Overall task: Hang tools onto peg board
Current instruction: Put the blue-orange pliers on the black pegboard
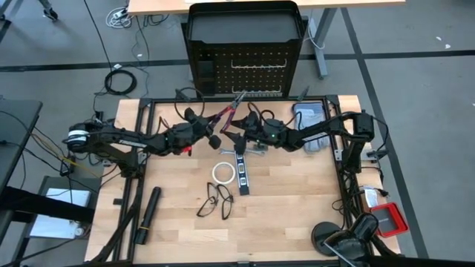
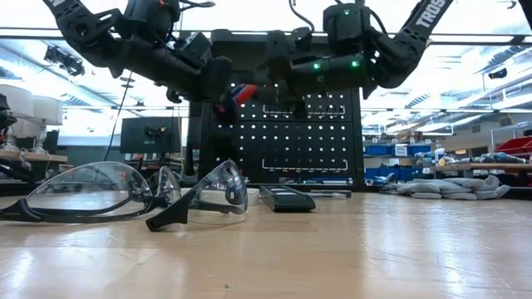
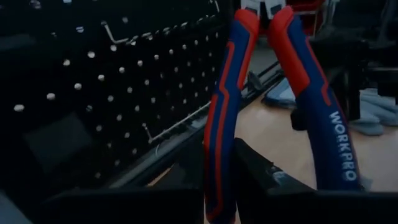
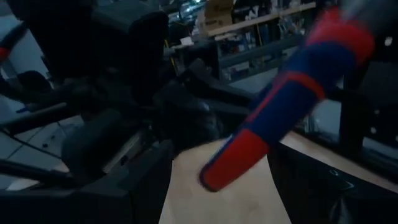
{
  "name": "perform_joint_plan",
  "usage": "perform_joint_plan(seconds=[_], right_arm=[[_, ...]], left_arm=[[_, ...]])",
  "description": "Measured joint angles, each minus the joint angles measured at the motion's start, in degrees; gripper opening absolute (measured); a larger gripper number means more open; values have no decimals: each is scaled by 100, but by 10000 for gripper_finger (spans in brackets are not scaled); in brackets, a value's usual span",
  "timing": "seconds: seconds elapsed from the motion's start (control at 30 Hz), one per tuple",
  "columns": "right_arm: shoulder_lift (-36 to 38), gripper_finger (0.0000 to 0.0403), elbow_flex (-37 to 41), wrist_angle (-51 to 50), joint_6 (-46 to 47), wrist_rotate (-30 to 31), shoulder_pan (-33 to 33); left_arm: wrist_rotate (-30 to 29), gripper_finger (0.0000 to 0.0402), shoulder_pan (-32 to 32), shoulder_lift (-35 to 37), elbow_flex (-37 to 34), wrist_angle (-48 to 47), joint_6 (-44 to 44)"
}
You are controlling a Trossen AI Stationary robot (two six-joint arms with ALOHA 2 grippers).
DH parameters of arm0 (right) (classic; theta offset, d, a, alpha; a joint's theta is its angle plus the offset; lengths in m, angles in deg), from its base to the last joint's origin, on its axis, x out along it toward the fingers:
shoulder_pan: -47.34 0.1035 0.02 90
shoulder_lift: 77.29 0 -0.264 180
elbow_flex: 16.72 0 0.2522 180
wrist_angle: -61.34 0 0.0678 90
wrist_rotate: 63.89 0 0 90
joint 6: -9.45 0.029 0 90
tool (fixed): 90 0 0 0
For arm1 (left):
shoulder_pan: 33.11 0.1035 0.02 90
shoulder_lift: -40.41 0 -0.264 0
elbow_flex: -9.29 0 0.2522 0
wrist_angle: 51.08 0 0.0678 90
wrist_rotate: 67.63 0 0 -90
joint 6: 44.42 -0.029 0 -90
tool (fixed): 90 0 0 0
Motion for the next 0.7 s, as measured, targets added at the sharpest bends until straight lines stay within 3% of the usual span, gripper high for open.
perform_joint_plan(seconds=[0.5, 0.6, 0.7], right_arm=[[214, 270, -4, 292, -197, 32, -133], [341, 270, -4, 249, -204, -59, -220], [454, 270, -4, 175, -210, -229, -243]], left_arm=[[69, 45, 15, -87, 6, 1313, 291], [144, 45, 45, -85, 242, 1054, 306], [276, 45, 79, -84, 632, 214, 426]])
